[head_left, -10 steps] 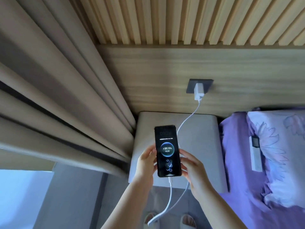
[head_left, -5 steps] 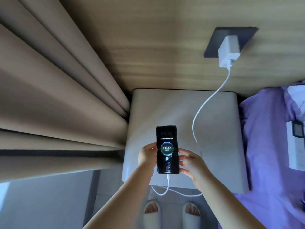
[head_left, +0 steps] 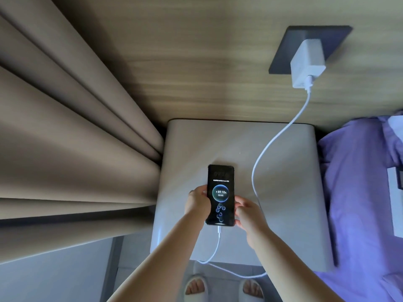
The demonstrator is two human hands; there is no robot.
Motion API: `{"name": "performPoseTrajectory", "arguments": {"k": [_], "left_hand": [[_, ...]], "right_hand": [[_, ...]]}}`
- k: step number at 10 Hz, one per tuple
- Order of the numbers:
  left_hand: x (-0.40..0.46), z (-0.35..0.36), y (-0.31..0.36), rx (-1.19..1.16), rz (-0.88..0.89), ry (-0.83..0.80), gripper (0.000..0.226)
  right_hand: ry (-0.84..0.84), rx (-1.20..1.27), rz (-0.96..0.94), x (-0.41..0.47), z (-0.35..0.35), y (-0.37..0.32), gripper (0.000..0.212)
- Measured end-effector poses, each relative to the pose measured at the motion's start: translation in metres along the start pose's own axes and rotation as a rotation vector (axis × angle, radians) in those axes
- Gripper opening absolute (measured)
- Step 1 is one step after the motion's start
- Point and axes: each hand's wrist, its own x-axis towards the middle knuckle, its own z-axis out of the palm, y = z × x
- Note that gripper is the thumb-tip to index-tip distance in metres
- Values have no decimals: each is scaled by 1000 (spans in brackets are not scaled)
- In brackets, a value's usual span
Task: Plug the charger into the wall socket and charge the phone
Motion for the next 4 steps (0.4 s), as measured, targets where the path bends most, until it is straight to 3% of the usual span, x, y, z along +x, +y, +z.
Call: {"name": "performPoseTrajectory", "arguments": {"k": [3, 4], "left_hand": [[-9, 0, 0, 32, -1, 10, 44], [-21, -4, -4, 110, -12, -17, 43]], "right_hand": [[11, -135, -123, -4, 1, 2, 41], [67, -297, -196, -16, 2, 7, 52]]}}
